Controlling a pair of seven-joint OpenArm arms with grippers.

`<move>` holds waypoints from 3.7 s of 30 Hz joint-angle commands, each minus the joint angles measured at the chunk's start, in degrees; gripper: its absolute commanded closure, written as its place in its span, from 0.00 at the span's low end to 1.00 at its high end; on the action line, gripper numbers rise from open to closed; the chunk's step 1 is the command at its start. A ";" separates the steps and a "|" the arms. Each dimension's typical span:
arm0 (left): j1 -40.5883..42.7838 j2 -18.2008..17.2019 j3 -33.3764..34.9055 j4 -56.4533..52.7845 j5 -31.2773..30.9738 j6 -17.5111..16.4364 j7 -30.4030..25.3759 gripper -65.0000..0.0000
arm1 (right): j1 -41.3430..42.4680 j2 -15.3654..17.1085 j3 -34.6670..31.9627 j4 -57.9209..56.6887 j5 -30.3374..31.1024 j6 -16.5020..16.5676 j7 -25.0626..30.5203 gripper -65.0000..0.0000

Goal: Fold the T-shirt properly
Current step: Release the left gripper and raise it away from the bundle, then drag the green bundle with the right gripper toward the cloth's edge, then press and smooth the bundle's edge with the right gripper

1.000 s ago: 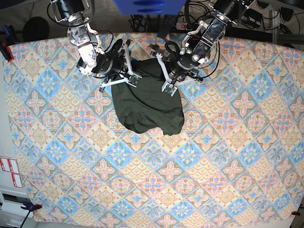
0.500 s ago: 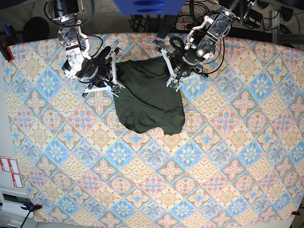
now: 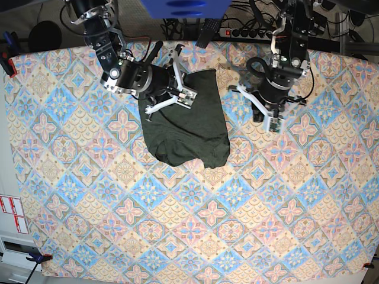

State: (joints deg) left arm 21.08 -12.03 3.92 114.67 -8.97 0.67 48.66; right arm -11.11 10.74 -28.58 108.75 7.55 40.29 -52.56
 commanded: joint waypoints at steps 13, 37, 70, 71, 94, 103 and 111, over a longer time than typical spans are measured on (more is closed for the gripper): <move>-1.08 10.23 -19.88 1.33 -0.04 0.08 -1.24 1.00 | 11.86 -9.73 -3.55 -14.73 0.76 -0.29 1.26 0.94; -1.26 10.32 -19.88 1.24 -0.04 0.08 -1.15 1.00 | 19.42 -14.04 -0.92 -50.95 0.40 -0.29 10.49 1.00; -0.82 10.41 -19.53 1.15 -0.04 0.08 -0.97 1.00 | 19.42 5.48 23.08 -50.68 0.58 -0.29 12.95 1.00; -0.82 10.41 -19.53 1.15 -0.04 0.08 -0.97 1.00 | 19.42 5.48 23.08 -50.16 0.58 -0.29 12.95 1.00; 8.59 3.90 -8.45 1.33 -0.04 -0.10 -1.24 1.00 | -4.05 5.13 36.45 -5.23 0.84 -0.29 6.62 1.00; 11.14 1.97 -4.85 1.33 -0.04 -0.10 -1.24 1.00 | -14.07 5.13 41.46 -1.54 0.84 -0.29 6.80 1.00; 11.14 2.41 -4.76 1.33 -0.04 -0.10 -1.24 1.00 | -8.18 4.95 40.84 -2.07 0.84 -0.29 6.53 1.00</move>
State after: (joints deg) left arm 32.10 -9.50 -0.84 114.87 -8.99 0.60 48.31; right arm -20.60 14.81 11.97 105.60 7.55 40.49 -48.07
